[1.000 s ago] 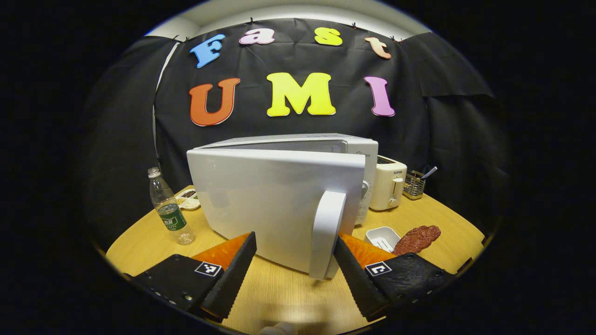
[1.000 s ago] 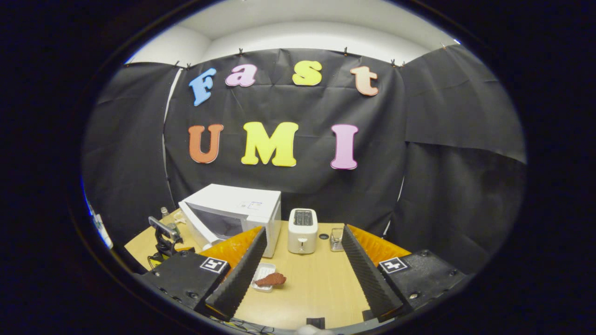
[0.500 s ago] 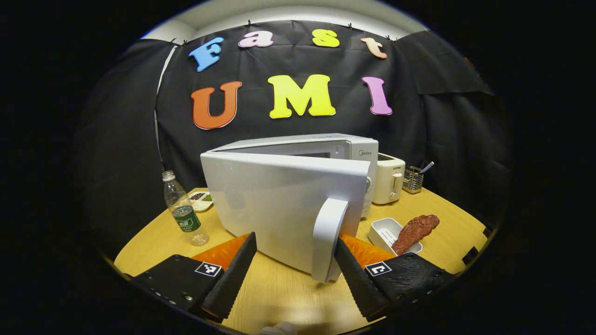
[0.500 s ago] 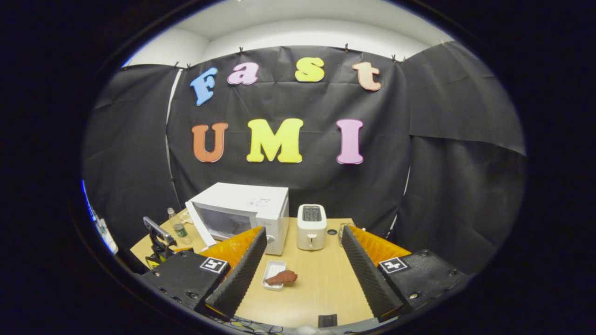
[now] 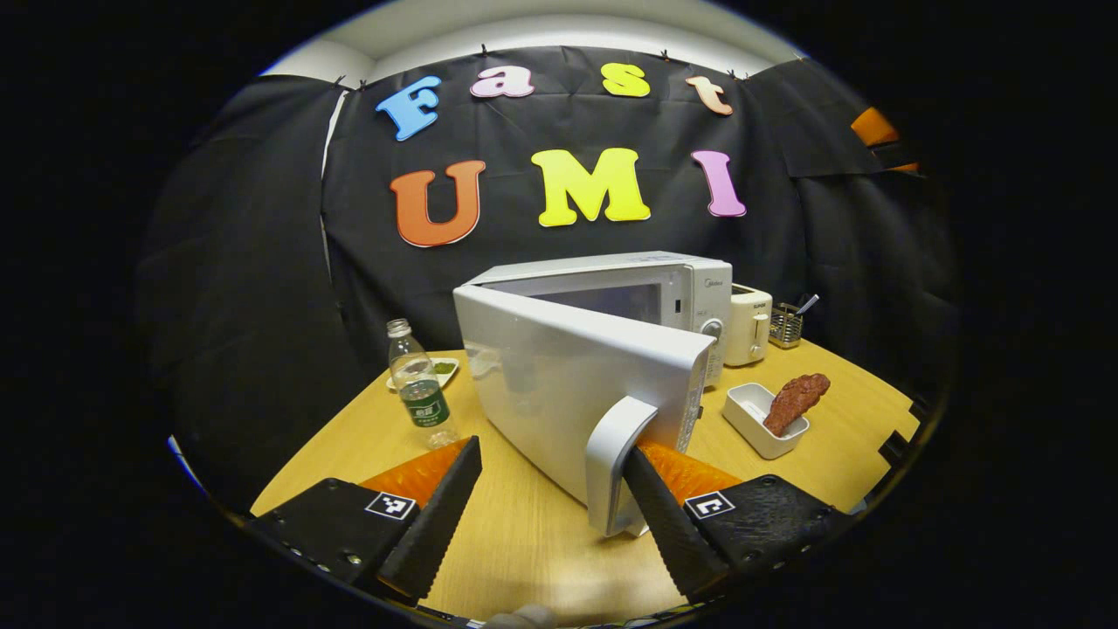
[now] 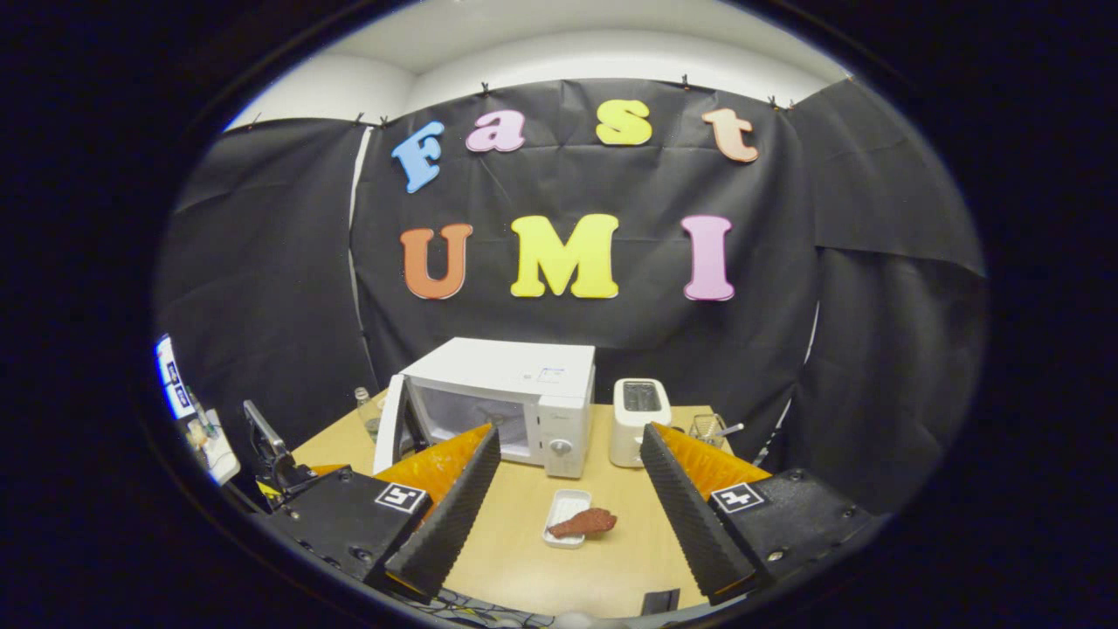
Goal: Open the microwave oven with the left hand, put the food in, and close the microwave oven.
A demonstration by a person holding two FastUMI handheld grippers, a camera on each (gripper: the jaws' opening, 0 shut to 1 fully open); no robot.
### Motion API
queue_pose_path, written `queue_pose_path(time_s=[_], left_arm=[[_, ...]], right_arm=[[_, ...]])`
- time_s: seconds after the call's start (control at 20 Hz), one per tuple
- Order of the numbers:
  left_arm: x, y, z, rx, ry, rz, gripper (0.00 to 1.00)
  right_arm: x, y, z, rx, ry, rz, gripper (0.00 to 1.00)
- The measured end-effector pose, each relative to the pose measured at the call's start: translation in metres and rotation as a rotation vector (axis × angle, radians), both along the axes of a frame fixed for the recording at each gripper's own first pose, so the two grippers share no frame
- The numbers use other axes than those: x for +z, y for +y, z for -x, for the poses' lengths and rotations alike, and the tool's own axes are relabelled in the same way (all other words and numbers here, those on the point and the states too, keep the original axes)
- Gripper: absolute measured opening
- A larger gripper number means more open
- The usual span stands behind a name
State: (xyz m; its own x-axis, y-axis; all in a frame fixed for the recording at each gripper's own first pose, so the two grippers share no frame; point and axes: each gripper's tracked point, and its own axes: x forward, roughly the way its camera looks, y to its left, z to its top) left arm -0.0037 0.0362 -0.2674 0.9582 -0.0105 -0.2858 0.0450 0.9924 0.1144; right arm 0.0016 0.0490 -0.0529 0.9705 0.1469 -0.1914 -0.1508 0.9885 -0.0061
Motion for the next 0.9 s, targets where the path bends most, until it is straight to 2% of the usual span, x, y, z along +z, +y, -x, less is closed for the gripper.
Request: queue_pose_path(time_s=[0.05, 0.1, 0.35, 0.4, 0.45, 0.5, 0.65, 0.9], left_arm=[[0.001, 0.011, 0.005, 0.011, -0.001, -0.011, 0.96], [0.001, 0.023, 0.011, 0.023, 0.000, -0.020, 0.96], [-0.002, 0.076, 0.033, 0.088, 0.012, -0.038, 0.96], [-0.003, 0.085, 0.034, 0.094, 0.014, -0.036, 0.96], [-0.003, 0.093, 0.037, 0.103, 0.020, -0.023, 0.96], [-0.005, 0.100, 0.041, 0.111, 0.024, -0.008, 0.96], [-0.006, 0.122, 0.048, 0.146, 0.032, 0.008, 0.96], [0.000, 0.162, 0.065, 0.231, 0.022, -0.039, 0.96]], right_arm=[[-0.002, 0.008, -0.001, 0.012, 0.003, -0.004, 1.00], [-0.005, 0.015, -0.002, 0.022, 0.006, -0.009, 0.96], [-0.016, 0.048, -0.003, 0.064, 0.027, -0.027, 0.96], [-0.018, 0.052, -0.002, 0.068, 0.028, -0.028, 1.00], [-0.019, 0.055, -0.002, 0.070, 0.032, -0.031, 0.96], [-0.021, 0.058, -0.002, 0.074, 0.034, -0.032, 1.00], [-0.023, 0.060, -0.005, 0.069, 0.037, -0.024, 1.00], [-0.042, 0.044, -0.009, 0.045, 0.058, -0.031, 1.00]])
